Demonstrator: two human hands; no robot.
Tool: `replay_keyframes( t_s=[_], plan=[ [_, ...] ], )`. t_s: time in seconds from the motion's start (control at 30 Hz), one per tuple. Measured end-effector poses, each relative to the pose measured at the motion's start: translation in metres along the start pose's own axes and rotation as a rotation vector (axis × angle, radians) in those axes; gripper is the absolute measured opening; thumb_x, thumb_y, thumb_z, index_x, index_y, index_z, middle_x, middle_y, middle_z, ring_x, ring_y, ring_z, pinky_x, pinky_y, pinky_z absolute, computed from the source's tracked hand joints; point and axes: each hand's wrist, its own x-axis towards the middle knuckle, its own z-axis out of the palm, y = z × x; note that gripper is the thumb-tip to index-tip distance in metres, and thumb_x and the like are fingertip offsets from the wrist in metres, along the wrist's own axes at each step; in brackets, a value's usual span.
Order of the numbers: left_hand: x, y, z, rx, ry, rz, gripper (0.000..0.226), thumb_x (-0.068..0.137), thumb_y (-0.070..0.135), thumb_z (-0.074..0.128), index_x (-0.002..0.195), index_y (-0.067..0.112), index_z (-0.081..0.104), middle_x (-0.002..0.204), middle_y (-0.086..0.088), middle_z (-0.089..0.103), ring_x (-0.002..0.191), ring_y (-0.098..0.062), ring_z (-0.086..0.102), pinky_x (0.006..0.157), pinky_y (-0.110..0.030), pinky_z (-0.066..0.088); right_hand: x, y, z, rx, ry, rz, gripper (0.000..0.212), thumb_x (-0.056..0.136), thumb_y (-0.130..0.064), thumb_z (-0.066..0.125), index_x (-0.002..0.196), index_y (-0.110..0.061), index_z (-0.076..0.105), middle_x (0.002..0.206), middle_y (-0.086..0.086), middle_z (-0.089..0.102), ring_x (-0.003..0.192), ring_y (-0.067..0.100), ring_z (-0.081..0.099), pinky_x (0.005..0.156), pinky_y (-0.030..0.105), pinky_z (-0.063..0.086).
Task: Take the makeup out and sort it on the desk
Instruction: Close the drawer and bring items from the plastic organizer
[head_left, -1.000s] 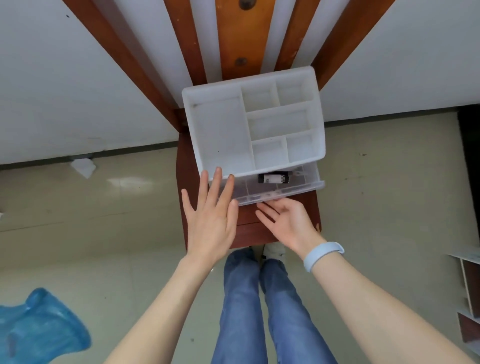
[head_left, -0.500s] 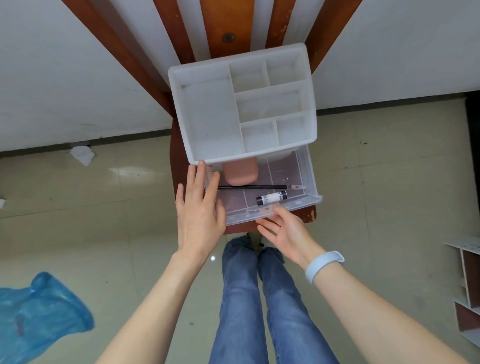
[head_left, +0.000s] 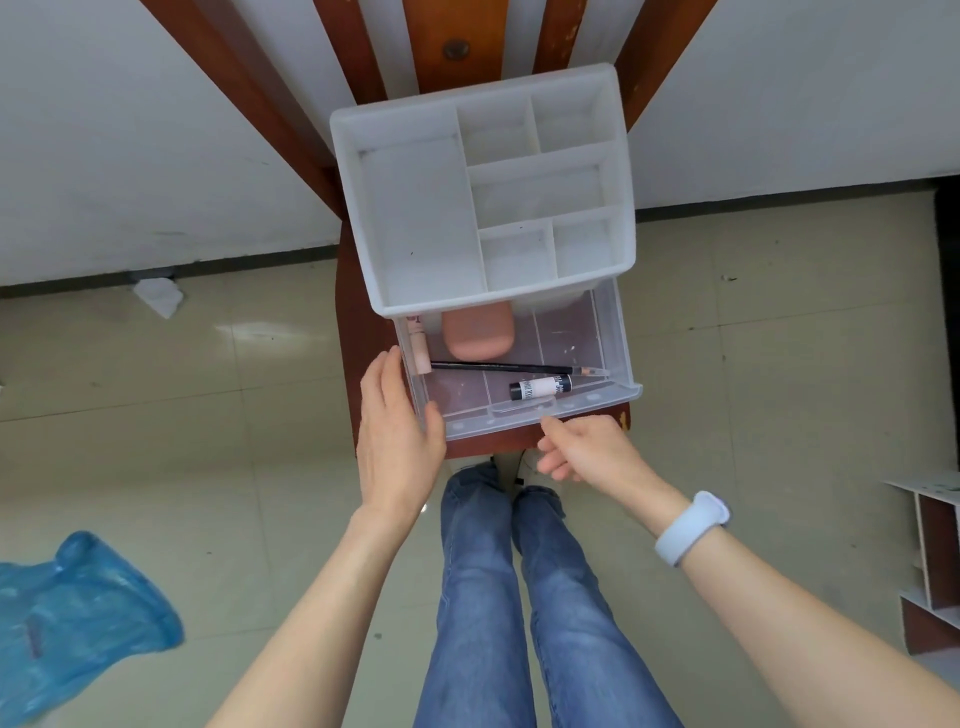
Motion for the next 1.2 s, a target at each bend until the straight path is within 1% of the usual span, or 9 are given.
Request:
replay_keyframes(
  t_s=[0.07,0.17,0.27,0.4,0.6,0.83,1.0,1.1,1.2],
  plan=[
    [0.002,-0.004,0.002,-0.058,-0.051,-0.101,0.058,0.088,0.011,0.049,0.142,0.013,0.028,0.136,-0.009,0.045,0.115,-0.027,0.051,0.095,-0.041,0.044,-0.002,-0.003,-0.004,-0.274,0.183,-0.293,0.029,0.092,-0.029,0.045,0.074,-0.014,0.062,0.062,-0.002,0.066,0.064,0.012,0.060,0.069,0.031,0.048],
    [0.003,-0.007,0.003,-0.087,-0.059,-0.121,0.048,0.087,0.010,0.048,0.134,0.017,0.042,0.111,-0.007,0.060,0.093,-0.025,0.059,0.087,-0.043,0.047,0.008,-0.021,-0.009,-0.635,0.293,-0.659,0.021,0.092,-0.024,0.044,0.103,-0.016,0.059,0.096,0.000,0.062,0.093,0.019,0.052,0.075,0.032,0.041],
    [0.004,-0.008,0.002,-0.048,-0.031,-0.116,0.042,0.085,0.009,0.050,0.126,0.018,0.051,0.084,-0.004,0.056,0.071,-0.019,0.054,0.078,-0.039,0.048,0.033,-0.033,-0.006,-0.954,0.156,-0.615,0.047,0.092,-0.038,0.041,0.134,-0.017,0.039,0.131,0.005,0.044,0.120,0.024,0.036,0.093,0.040,0.033],
    [0.007,-0.008,0.001,-0.009,-0.031,-0.117,0.040,0.085,0.011,0.050,0.124,0.018,0.054,0.076,-0.001,0.050,0.068,-0.019,0.050,0.075,-0.037,0.047,0.047,-0.031,0.001,-1.166,0.060,-0.562,0.058,0.089,-0.053,0.035,0.135,-0.017,0.035,0.131,0.008,0.041,0.119,0.027,0.036,0.091,0.043,0.033],
    [0.010,-0.007,-0.001,-0.009,-0.051,-0.140,0.039,0.084,0.011,0.049,0.122,0.016,0.055,0.074,-0.001,0.048,0.070,-0.024,0.049,0.076,-0.041,0.047,0.045,-0.035,-0.002,-1.188,-0.073,-0.504,0.049,0.093,-0.050,0.031,0.125,-0.014,0.043,0.124,0.009,0.044,0.114,0.026,0.039,0.089,0.041,0.034],
    [0.007,-0.007,-0.001,-0.050,-0.039,-0.134,0.037,0.087,0.011,0.051,0.123,0.017,0.055,0.075,0.000,0.049,0.068,-0.021,0.049,0.074,-0.037,0.046,0.036,-0.054,-0.007,-1.078,-0.231,-0.402,0.033,0.092,-0.023,0.044,0.124,-0.014,0.048,0.120,0.008,0.055,0.107,0.029,0.051,0.082,0.038,0.043],
    [0.007,-0.006,-0.002,-0.080,-0.013,-0.166,0.038,0.088,0.013,0.054,0.126,0.014,0.053,0.083,0.002,0.051,0.073,-0.020,0.052,0.078,-0.035,0.045,0.022,-0.060,-0.021,-1.216,-0.059,-0.498,0.021,0.081,-0.016,0.047,0.101,-0.010,0.048,0.069,0.001,0.047,0.066,0.026,0.045,0.049,0.030,0.028],
    [0.005,-0.002,-0.003,-0.054,-0.035,-0.181,0.039,0.088,0.015,0.052,0.127,0.015,0.050,0.091,0.000,0.053,0.082,-0.024,0.057,0.079,-0.039,0.046,0.010,-0.045,-0.037,-1.126,0.017,-0.502,0.024,0.077,-0.018,0.049,0.100,-0.017,0.045,0.062,-0.006,0.041,0.064,0.026,0.044,0.045,0.028,0.023],
    [0.004,0.005,-0.002,0.018,-0.023,-0.167,0.045,0.088,0.015,0.052,0.132,0.013,0.043,0.111,-0.007,0.051,0.098,-0.029,0.055,0.081,-0.042,0.046,0.001,-0.024,-0.047,-0.741,0.116,-0.416,0.017,0.076,-0.018,0.054,0.086,-0.027,0.045,0.069,-0.008,0.050,0.060,0.017,0.047,0.048,0.026,0.032]
  ],
)
